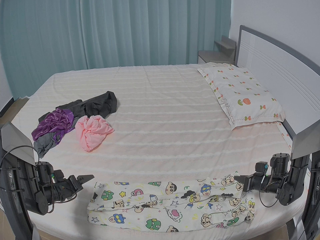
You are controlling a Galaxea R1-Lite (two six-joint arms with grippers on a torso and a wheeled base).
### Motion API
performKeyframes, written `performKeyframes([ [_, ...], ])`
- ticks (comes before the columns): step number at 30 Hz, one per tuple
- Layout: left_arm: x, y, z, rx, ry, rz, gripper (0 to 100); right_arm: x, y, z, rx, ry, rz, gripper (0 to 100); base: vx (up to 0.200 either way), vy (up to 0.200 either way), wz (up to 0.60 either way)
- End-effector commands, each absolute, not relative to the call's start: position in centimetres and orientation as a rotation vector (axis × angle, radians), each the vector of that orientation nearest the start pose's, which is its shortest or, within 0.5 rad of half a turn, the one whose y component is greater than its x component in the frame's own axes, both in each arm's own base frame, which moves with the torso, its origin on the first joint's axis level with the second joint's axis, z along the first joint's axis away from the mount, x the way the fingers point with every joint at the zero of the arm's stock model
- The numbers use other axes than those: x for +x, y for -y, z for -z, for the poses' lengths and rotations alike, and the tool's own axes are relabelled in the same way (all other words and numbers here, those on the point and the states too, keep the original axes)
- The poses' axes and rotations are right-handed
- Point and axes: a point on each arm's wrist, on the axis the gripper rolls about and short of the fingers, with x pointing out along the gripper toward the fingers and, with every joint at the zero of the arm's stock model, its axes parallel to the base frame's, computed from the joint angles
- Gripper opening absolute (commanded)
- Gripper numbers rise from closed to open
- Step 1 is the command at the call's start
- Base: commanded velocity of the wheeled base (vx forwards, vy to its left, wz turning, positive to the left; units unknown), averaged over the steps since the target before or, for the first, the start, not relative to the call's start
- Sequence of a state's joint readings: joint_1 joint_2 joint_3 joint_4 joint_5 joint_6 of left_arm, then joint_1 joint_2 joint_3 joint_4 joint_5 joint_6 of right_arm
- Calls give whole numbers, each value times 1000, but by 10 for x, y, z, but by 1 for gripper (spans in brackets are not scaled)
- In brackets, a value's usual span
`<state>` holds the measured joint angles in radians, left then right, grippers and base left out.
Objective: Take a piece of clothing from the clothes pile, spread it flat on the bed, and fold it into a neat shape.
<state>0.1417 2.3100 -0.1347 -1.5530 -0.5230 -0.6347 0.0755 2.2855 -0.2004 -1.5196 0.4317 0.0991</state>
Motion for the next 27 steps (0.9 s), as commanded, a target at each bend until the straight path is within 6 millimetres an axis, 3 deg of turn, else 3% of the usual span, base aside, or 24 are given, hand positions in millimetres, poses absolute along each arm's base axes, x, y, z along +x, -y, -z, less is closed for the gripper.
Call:
performKeyframes([
  [1,246,-24,22,-809,-681,175,100,236,-33,-3,182,-557,-502,0,0,0,0],
  [6,246,-24,22,-808,-680,174,100,213,-32,-16,185,-565,-557,0,0,0,0],
  [12,246,-24,22,-809,-681,175,100,212,-29,-22,191,-538,-586,0,0,0,0],
  [23,246,-24,22,-809,-681,175,100,236,-19,22,231,-653,-506,0,0,0,0],
  [24,246,-24,22,-809,-681,175,100,239,-17,25,235,-655,-494,100,0,0,0],
  [27,246,-24,22,-809,-681,175,100,245,-13,27,229,-638,-463,100,0,0,0],
])
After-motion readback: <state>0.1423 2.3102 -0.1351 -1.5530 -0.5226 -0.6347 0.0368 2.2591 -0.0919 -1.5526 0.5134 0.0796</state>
